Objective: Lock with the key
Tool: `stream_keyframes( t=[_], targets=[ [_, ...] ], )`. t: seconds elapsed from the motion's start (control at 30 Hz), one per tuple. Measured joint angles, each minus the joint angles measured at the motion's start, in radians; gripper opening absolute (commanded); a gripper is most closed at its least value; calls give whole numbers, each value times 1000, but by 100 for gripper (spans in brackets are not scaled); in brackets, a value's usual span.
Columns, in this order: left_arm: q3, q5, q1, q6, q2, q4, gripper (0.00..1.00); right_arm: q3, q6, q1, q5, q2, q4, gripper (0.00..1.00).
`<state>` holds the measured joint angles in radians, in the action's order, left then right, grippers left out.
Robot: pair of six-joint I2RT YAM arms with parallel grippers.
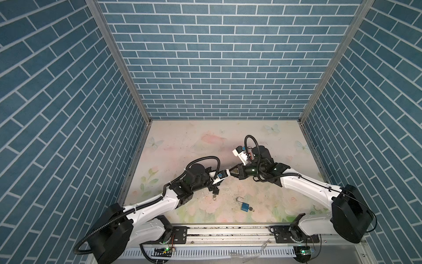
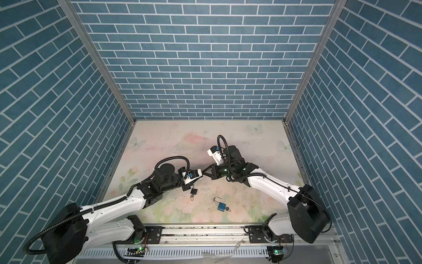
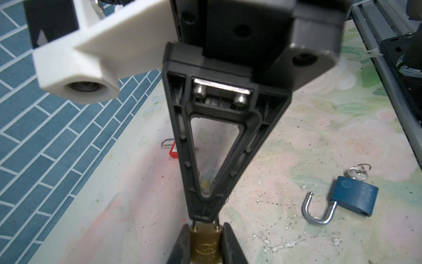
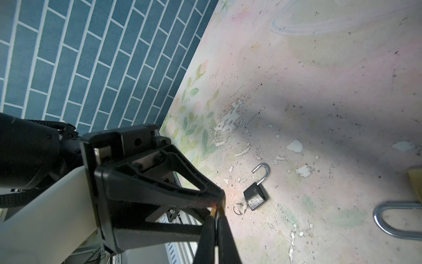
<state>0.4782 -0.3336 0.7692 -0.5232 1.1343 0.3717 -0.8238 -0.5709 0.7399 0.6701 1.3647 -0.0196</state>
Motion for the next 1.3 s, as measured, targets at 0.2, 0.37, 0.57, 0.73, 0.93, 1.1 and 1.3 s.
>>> stream_keyframes(
  t=[0.2, 0.37, 0.57, 0.73, 0.93, 1.1, 1.3],
  targets=[
    [0, 15, 5, 12, 5, 6, 0, 0, 0, -2, 4, 6, -9, 0],
    [8, 35, 14, 19, 16, 9, 0, 7, 0, -5, 3, 7, -25, 0],
    [22, 63, 27, 46, 41, 5, 0, 25, 0, -9, -3, 17, -52, 0],
    [34, 79, 28, 84, 45, 4, 0, 29, -1, -13, -6, 19, -82, 0],
    [43, 98, 29, 109, 45, 8, 0, 39, -2, -15, -9, 25, -134, 0],
    [43, 113, 29, 122, 47, 14, 0, 45, -6, -16, -11, 32, -165, 0],
    [43, 121, 30, 141, 55, 34, 0, 40, -4, -19, -28, 20, -153, 1]
  ],
)
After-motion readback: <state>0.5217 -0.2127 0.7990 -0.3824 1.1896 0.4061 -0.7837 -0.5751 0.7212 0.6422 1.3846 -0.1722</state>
